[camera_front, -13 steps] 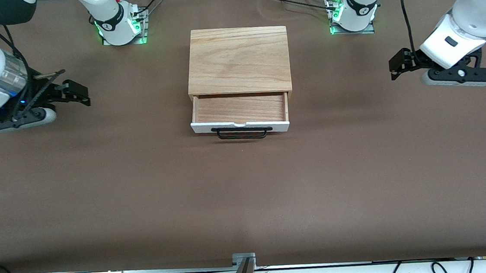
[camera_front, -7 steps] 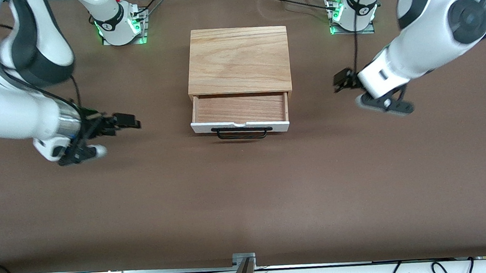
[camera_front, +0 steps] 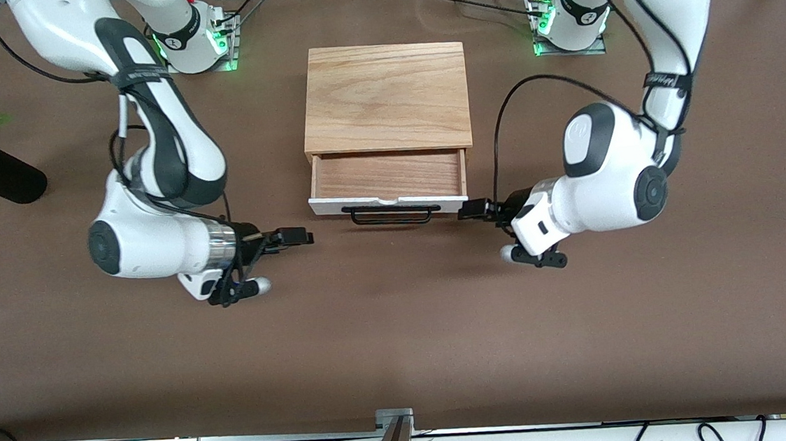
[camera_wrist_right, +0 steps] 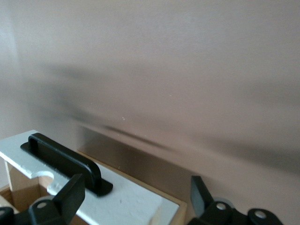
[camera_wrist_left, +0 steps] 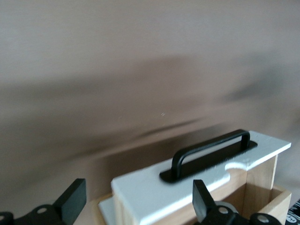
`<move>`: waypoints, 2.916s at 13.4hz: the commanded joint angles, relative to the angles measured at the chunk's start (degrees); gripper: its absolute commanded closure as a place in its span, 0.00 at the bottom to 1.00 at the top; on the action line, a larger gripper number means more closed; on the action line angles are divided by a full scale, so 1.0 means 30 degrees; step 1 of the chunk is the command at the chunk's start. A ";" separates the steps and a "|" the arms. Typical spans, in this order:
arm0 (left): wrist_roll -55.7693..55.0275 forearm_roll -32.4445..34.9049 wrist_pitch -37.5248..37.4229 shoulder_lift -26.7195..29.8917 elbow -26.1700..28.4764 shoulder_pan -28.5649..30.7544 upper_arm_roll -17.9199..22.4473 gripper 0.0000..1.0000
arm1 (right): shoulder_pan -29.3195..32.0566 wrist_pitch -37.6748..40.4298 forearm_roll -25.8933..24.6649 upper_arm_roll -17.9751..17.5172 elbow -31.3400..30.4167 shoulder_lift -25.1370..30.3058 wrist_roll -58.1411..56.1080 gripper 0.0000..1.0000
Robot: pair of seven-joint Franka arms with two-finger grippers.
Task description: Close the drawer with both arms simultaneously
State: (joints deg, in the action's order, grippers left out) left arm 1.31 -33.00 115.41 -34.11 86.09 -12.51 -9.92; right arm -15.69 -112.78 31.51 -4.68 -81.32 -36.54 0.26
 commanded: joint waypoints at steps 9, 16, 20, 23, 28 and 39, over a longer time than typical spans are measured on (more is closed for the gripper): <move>0.2611 -0.0981 0.0466 -0.1550 0.0189 -0.0985 -0.0823 0.00 | -0.1713 -0.0286 0.0981 -0.0433 -0.1718 0.0256 -0.0672 0.00; 0.2408 -0.0981 -0.2141 -0.1550 0.0160 -0.0838 -0.0852 0.00 | -0.1684 -0.0228 0.1128 -0.0462 -0.4208 0.1514 -0.0791 0.00; 0.2347 -0.0981 -0.3782 -0.1433 0.0101 -0.0868 -0.0852 0.00 | -0.1684 -0.0315 0.2063 -0.0784 -0.5964 0.2626 -0.0673 0.00; 0.2289 -0.0981 -0.4485 -0.1374 0.0101 -0.0838 -0.0852 0.00 | -0.1713 -0.0374 0.2443 -0.0872 -0.7282 0.3594 -0.0673 0.00; 0.0363 -0.0952 -0.5480 -0.1403 0.0160 -0.0955 -0.0852 0.00 | -0.1713 -0.1074 0.3061 -0.1574 -0.8749 0.3977 -0.0732 0.00; -0.5768 -0.0659 -0.7152 -0.1374 -0.0102 -0.1571 -0.0882 0.00 | -0.1684 -0.1458 0.3236 -0.1868 -0.9307 0.4181 -0.1025 0.00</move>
State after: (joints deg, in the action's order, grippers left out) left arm -13.54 -34.32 95.98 -38.97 86.14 -16.65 -12.72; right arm -21.12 -116.68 39.59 -9.30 -106.05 -26.17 -1.09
